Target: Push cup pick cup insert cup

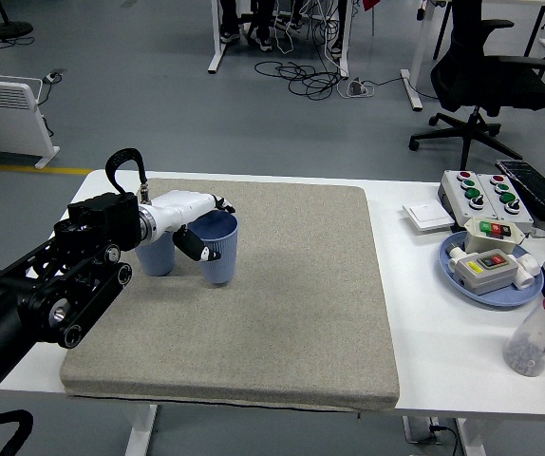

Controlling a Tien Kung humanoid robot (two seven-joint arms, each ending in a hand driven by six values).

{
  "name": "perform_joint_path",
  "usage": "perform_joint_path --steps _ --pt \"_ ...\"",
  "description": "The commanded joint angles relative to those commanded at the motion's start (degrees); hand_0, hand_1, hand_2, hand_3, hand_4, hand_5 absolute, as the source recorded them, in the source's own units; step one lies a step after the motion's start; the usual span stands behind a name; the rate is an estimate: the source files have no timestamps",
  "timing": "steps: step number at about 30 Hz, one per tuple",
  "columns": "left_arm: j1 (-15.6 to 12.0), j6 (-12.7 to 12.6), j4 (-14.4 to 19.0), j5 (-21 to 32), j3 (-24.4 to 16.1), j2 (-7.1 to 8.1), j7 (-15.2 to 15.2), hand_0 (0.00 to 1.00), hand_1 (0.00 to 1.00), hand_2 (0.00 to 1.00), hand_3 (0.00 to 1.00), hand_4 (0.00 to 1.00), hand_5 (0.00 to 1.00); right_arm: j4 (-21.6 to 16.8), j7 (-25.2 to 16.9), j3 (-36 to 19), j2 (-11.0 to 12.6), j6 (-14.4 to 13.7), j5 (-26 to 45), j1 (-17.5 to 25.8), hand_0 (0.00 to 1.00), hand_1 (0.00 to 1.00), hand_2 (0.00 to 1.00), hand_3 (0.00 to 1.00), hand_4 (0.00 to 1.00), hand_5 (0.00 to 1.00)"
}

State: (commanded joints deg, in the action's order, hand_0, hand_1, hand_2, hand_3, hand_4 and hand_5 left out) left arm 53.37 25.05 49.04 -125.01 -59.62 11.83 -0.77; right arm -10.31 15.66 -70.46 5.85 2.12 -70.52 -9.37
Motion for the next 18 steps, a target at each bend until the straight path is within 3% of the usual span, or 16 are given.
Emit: perform_joint_path --steps 9,13,18 --pt "2.2 6.5 10.6 3.3 -2.8 6.50 5.0 0.517 0.550 0.522 0.579 0.506 0.023 0.0 -0.1 -0.6 0.1 -0.1 0.1 -0.1 0.726 0.661 0.667 0.584 0.097 0.537" --pt "3.2 7.4 12.2 4.1 -5.0 8.57 5.7 0.517 0.550 0.522 0.579 0.506 0.023 0.0 0.0 -0.7 0.1 -0.1 0.1 -0.1 0.726 0.661 0.667 0.584 0.097 0.537" --pt "3.4 7.8 11.8 3.2 -7.1 9.92 5.9 0.524 0.556 0.527 0.589 0.497 0.009 0.0 0.0 -0.8 0.2 -0.1 0.1 0.0 0.725 0.662 0.668 0.585 0.099 0.537"
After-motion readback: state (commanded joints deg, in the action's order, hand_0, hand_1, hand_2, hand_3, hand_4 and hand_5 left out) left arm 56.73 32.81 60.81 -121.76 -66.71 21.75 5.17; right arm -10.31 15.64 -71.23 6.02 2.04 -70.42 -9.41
